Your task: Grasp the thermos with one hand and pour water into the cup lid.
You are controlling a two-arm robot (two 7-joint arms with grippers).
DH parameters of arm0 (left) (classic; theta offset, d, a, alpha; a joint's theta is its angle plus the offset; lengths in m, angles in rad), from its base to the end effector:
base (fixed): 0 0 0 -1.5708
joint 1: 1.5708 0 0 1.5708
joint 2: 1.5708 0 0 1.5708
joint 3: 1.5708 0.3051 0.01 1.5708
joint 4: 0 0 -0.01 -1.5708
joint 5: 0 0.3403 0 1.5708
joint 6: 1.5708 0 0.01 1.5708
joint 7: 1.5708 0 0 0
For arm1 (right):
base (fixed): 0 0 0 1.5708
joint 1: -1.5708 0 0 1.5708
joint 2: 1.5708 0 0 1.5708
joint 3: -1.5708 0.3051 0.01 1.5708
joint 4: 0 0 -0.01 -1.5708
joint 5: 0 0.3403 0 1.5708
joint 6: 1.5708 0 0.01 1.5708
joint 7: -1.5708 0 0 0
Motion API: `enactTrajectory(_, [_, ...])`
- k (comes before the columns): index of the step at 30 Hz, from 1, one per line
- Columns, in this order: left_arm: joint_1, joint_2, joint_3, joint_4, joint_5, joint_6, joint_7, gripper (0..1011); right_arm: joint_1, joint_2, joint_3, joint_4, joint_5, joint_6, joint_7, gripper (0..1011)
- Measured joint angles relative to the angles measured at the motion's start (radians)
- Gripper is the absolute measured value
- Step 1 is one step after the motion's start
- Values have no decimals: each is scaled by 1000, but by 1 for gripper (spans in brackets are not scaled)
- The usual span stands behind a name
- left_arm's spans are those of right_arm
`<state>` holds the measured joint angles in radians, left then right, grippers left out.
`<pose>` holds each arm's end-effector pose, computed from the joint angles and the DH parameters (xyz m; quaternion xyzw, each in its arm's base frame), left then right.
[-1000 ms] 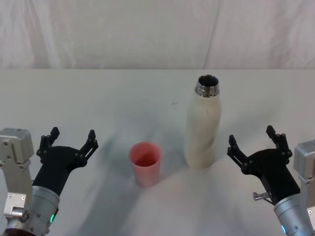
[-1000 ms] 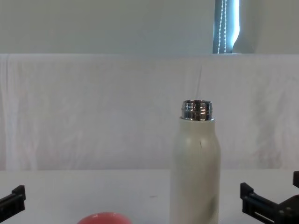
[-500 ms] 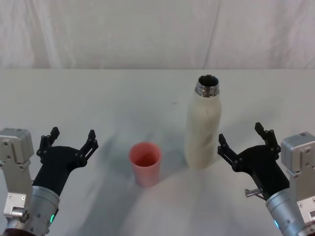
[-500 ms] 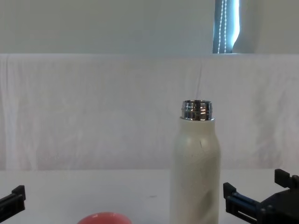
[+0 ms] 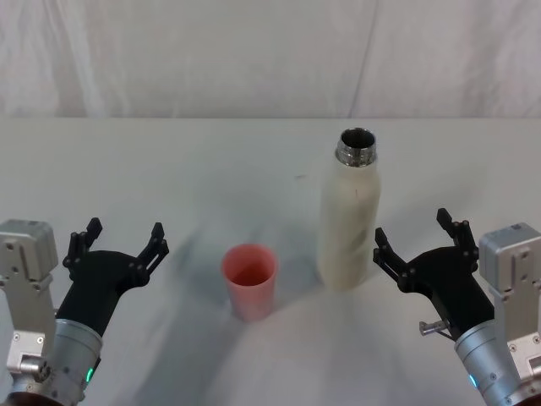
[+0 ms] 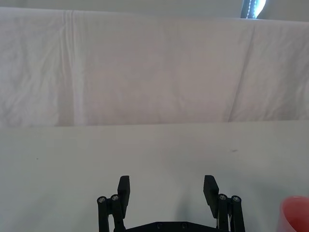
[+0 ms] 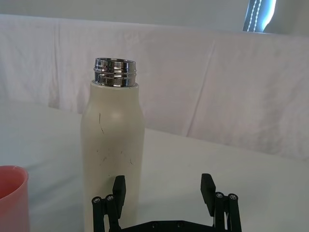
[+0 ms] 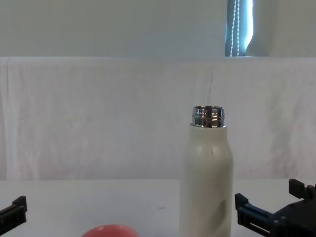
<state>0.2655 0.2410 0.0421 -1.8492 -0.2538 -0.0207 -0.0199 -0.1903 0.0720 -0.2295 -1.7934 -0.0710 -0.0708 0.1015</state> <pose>0.2804 0.0379 -0.2995 -0.0173 0.0064 0.6616 0.7496 0.2924 0.0633 -0.3028 0.0028 -0.0665 -0.5746 0.8157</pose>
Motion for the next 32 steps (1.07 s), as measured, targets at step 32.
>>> enactTrajectory(32, [0, 0, 0, 0, 0, 0, 0, 1001, -3, 1, 0, -5, 2, -2, 0, 1001])
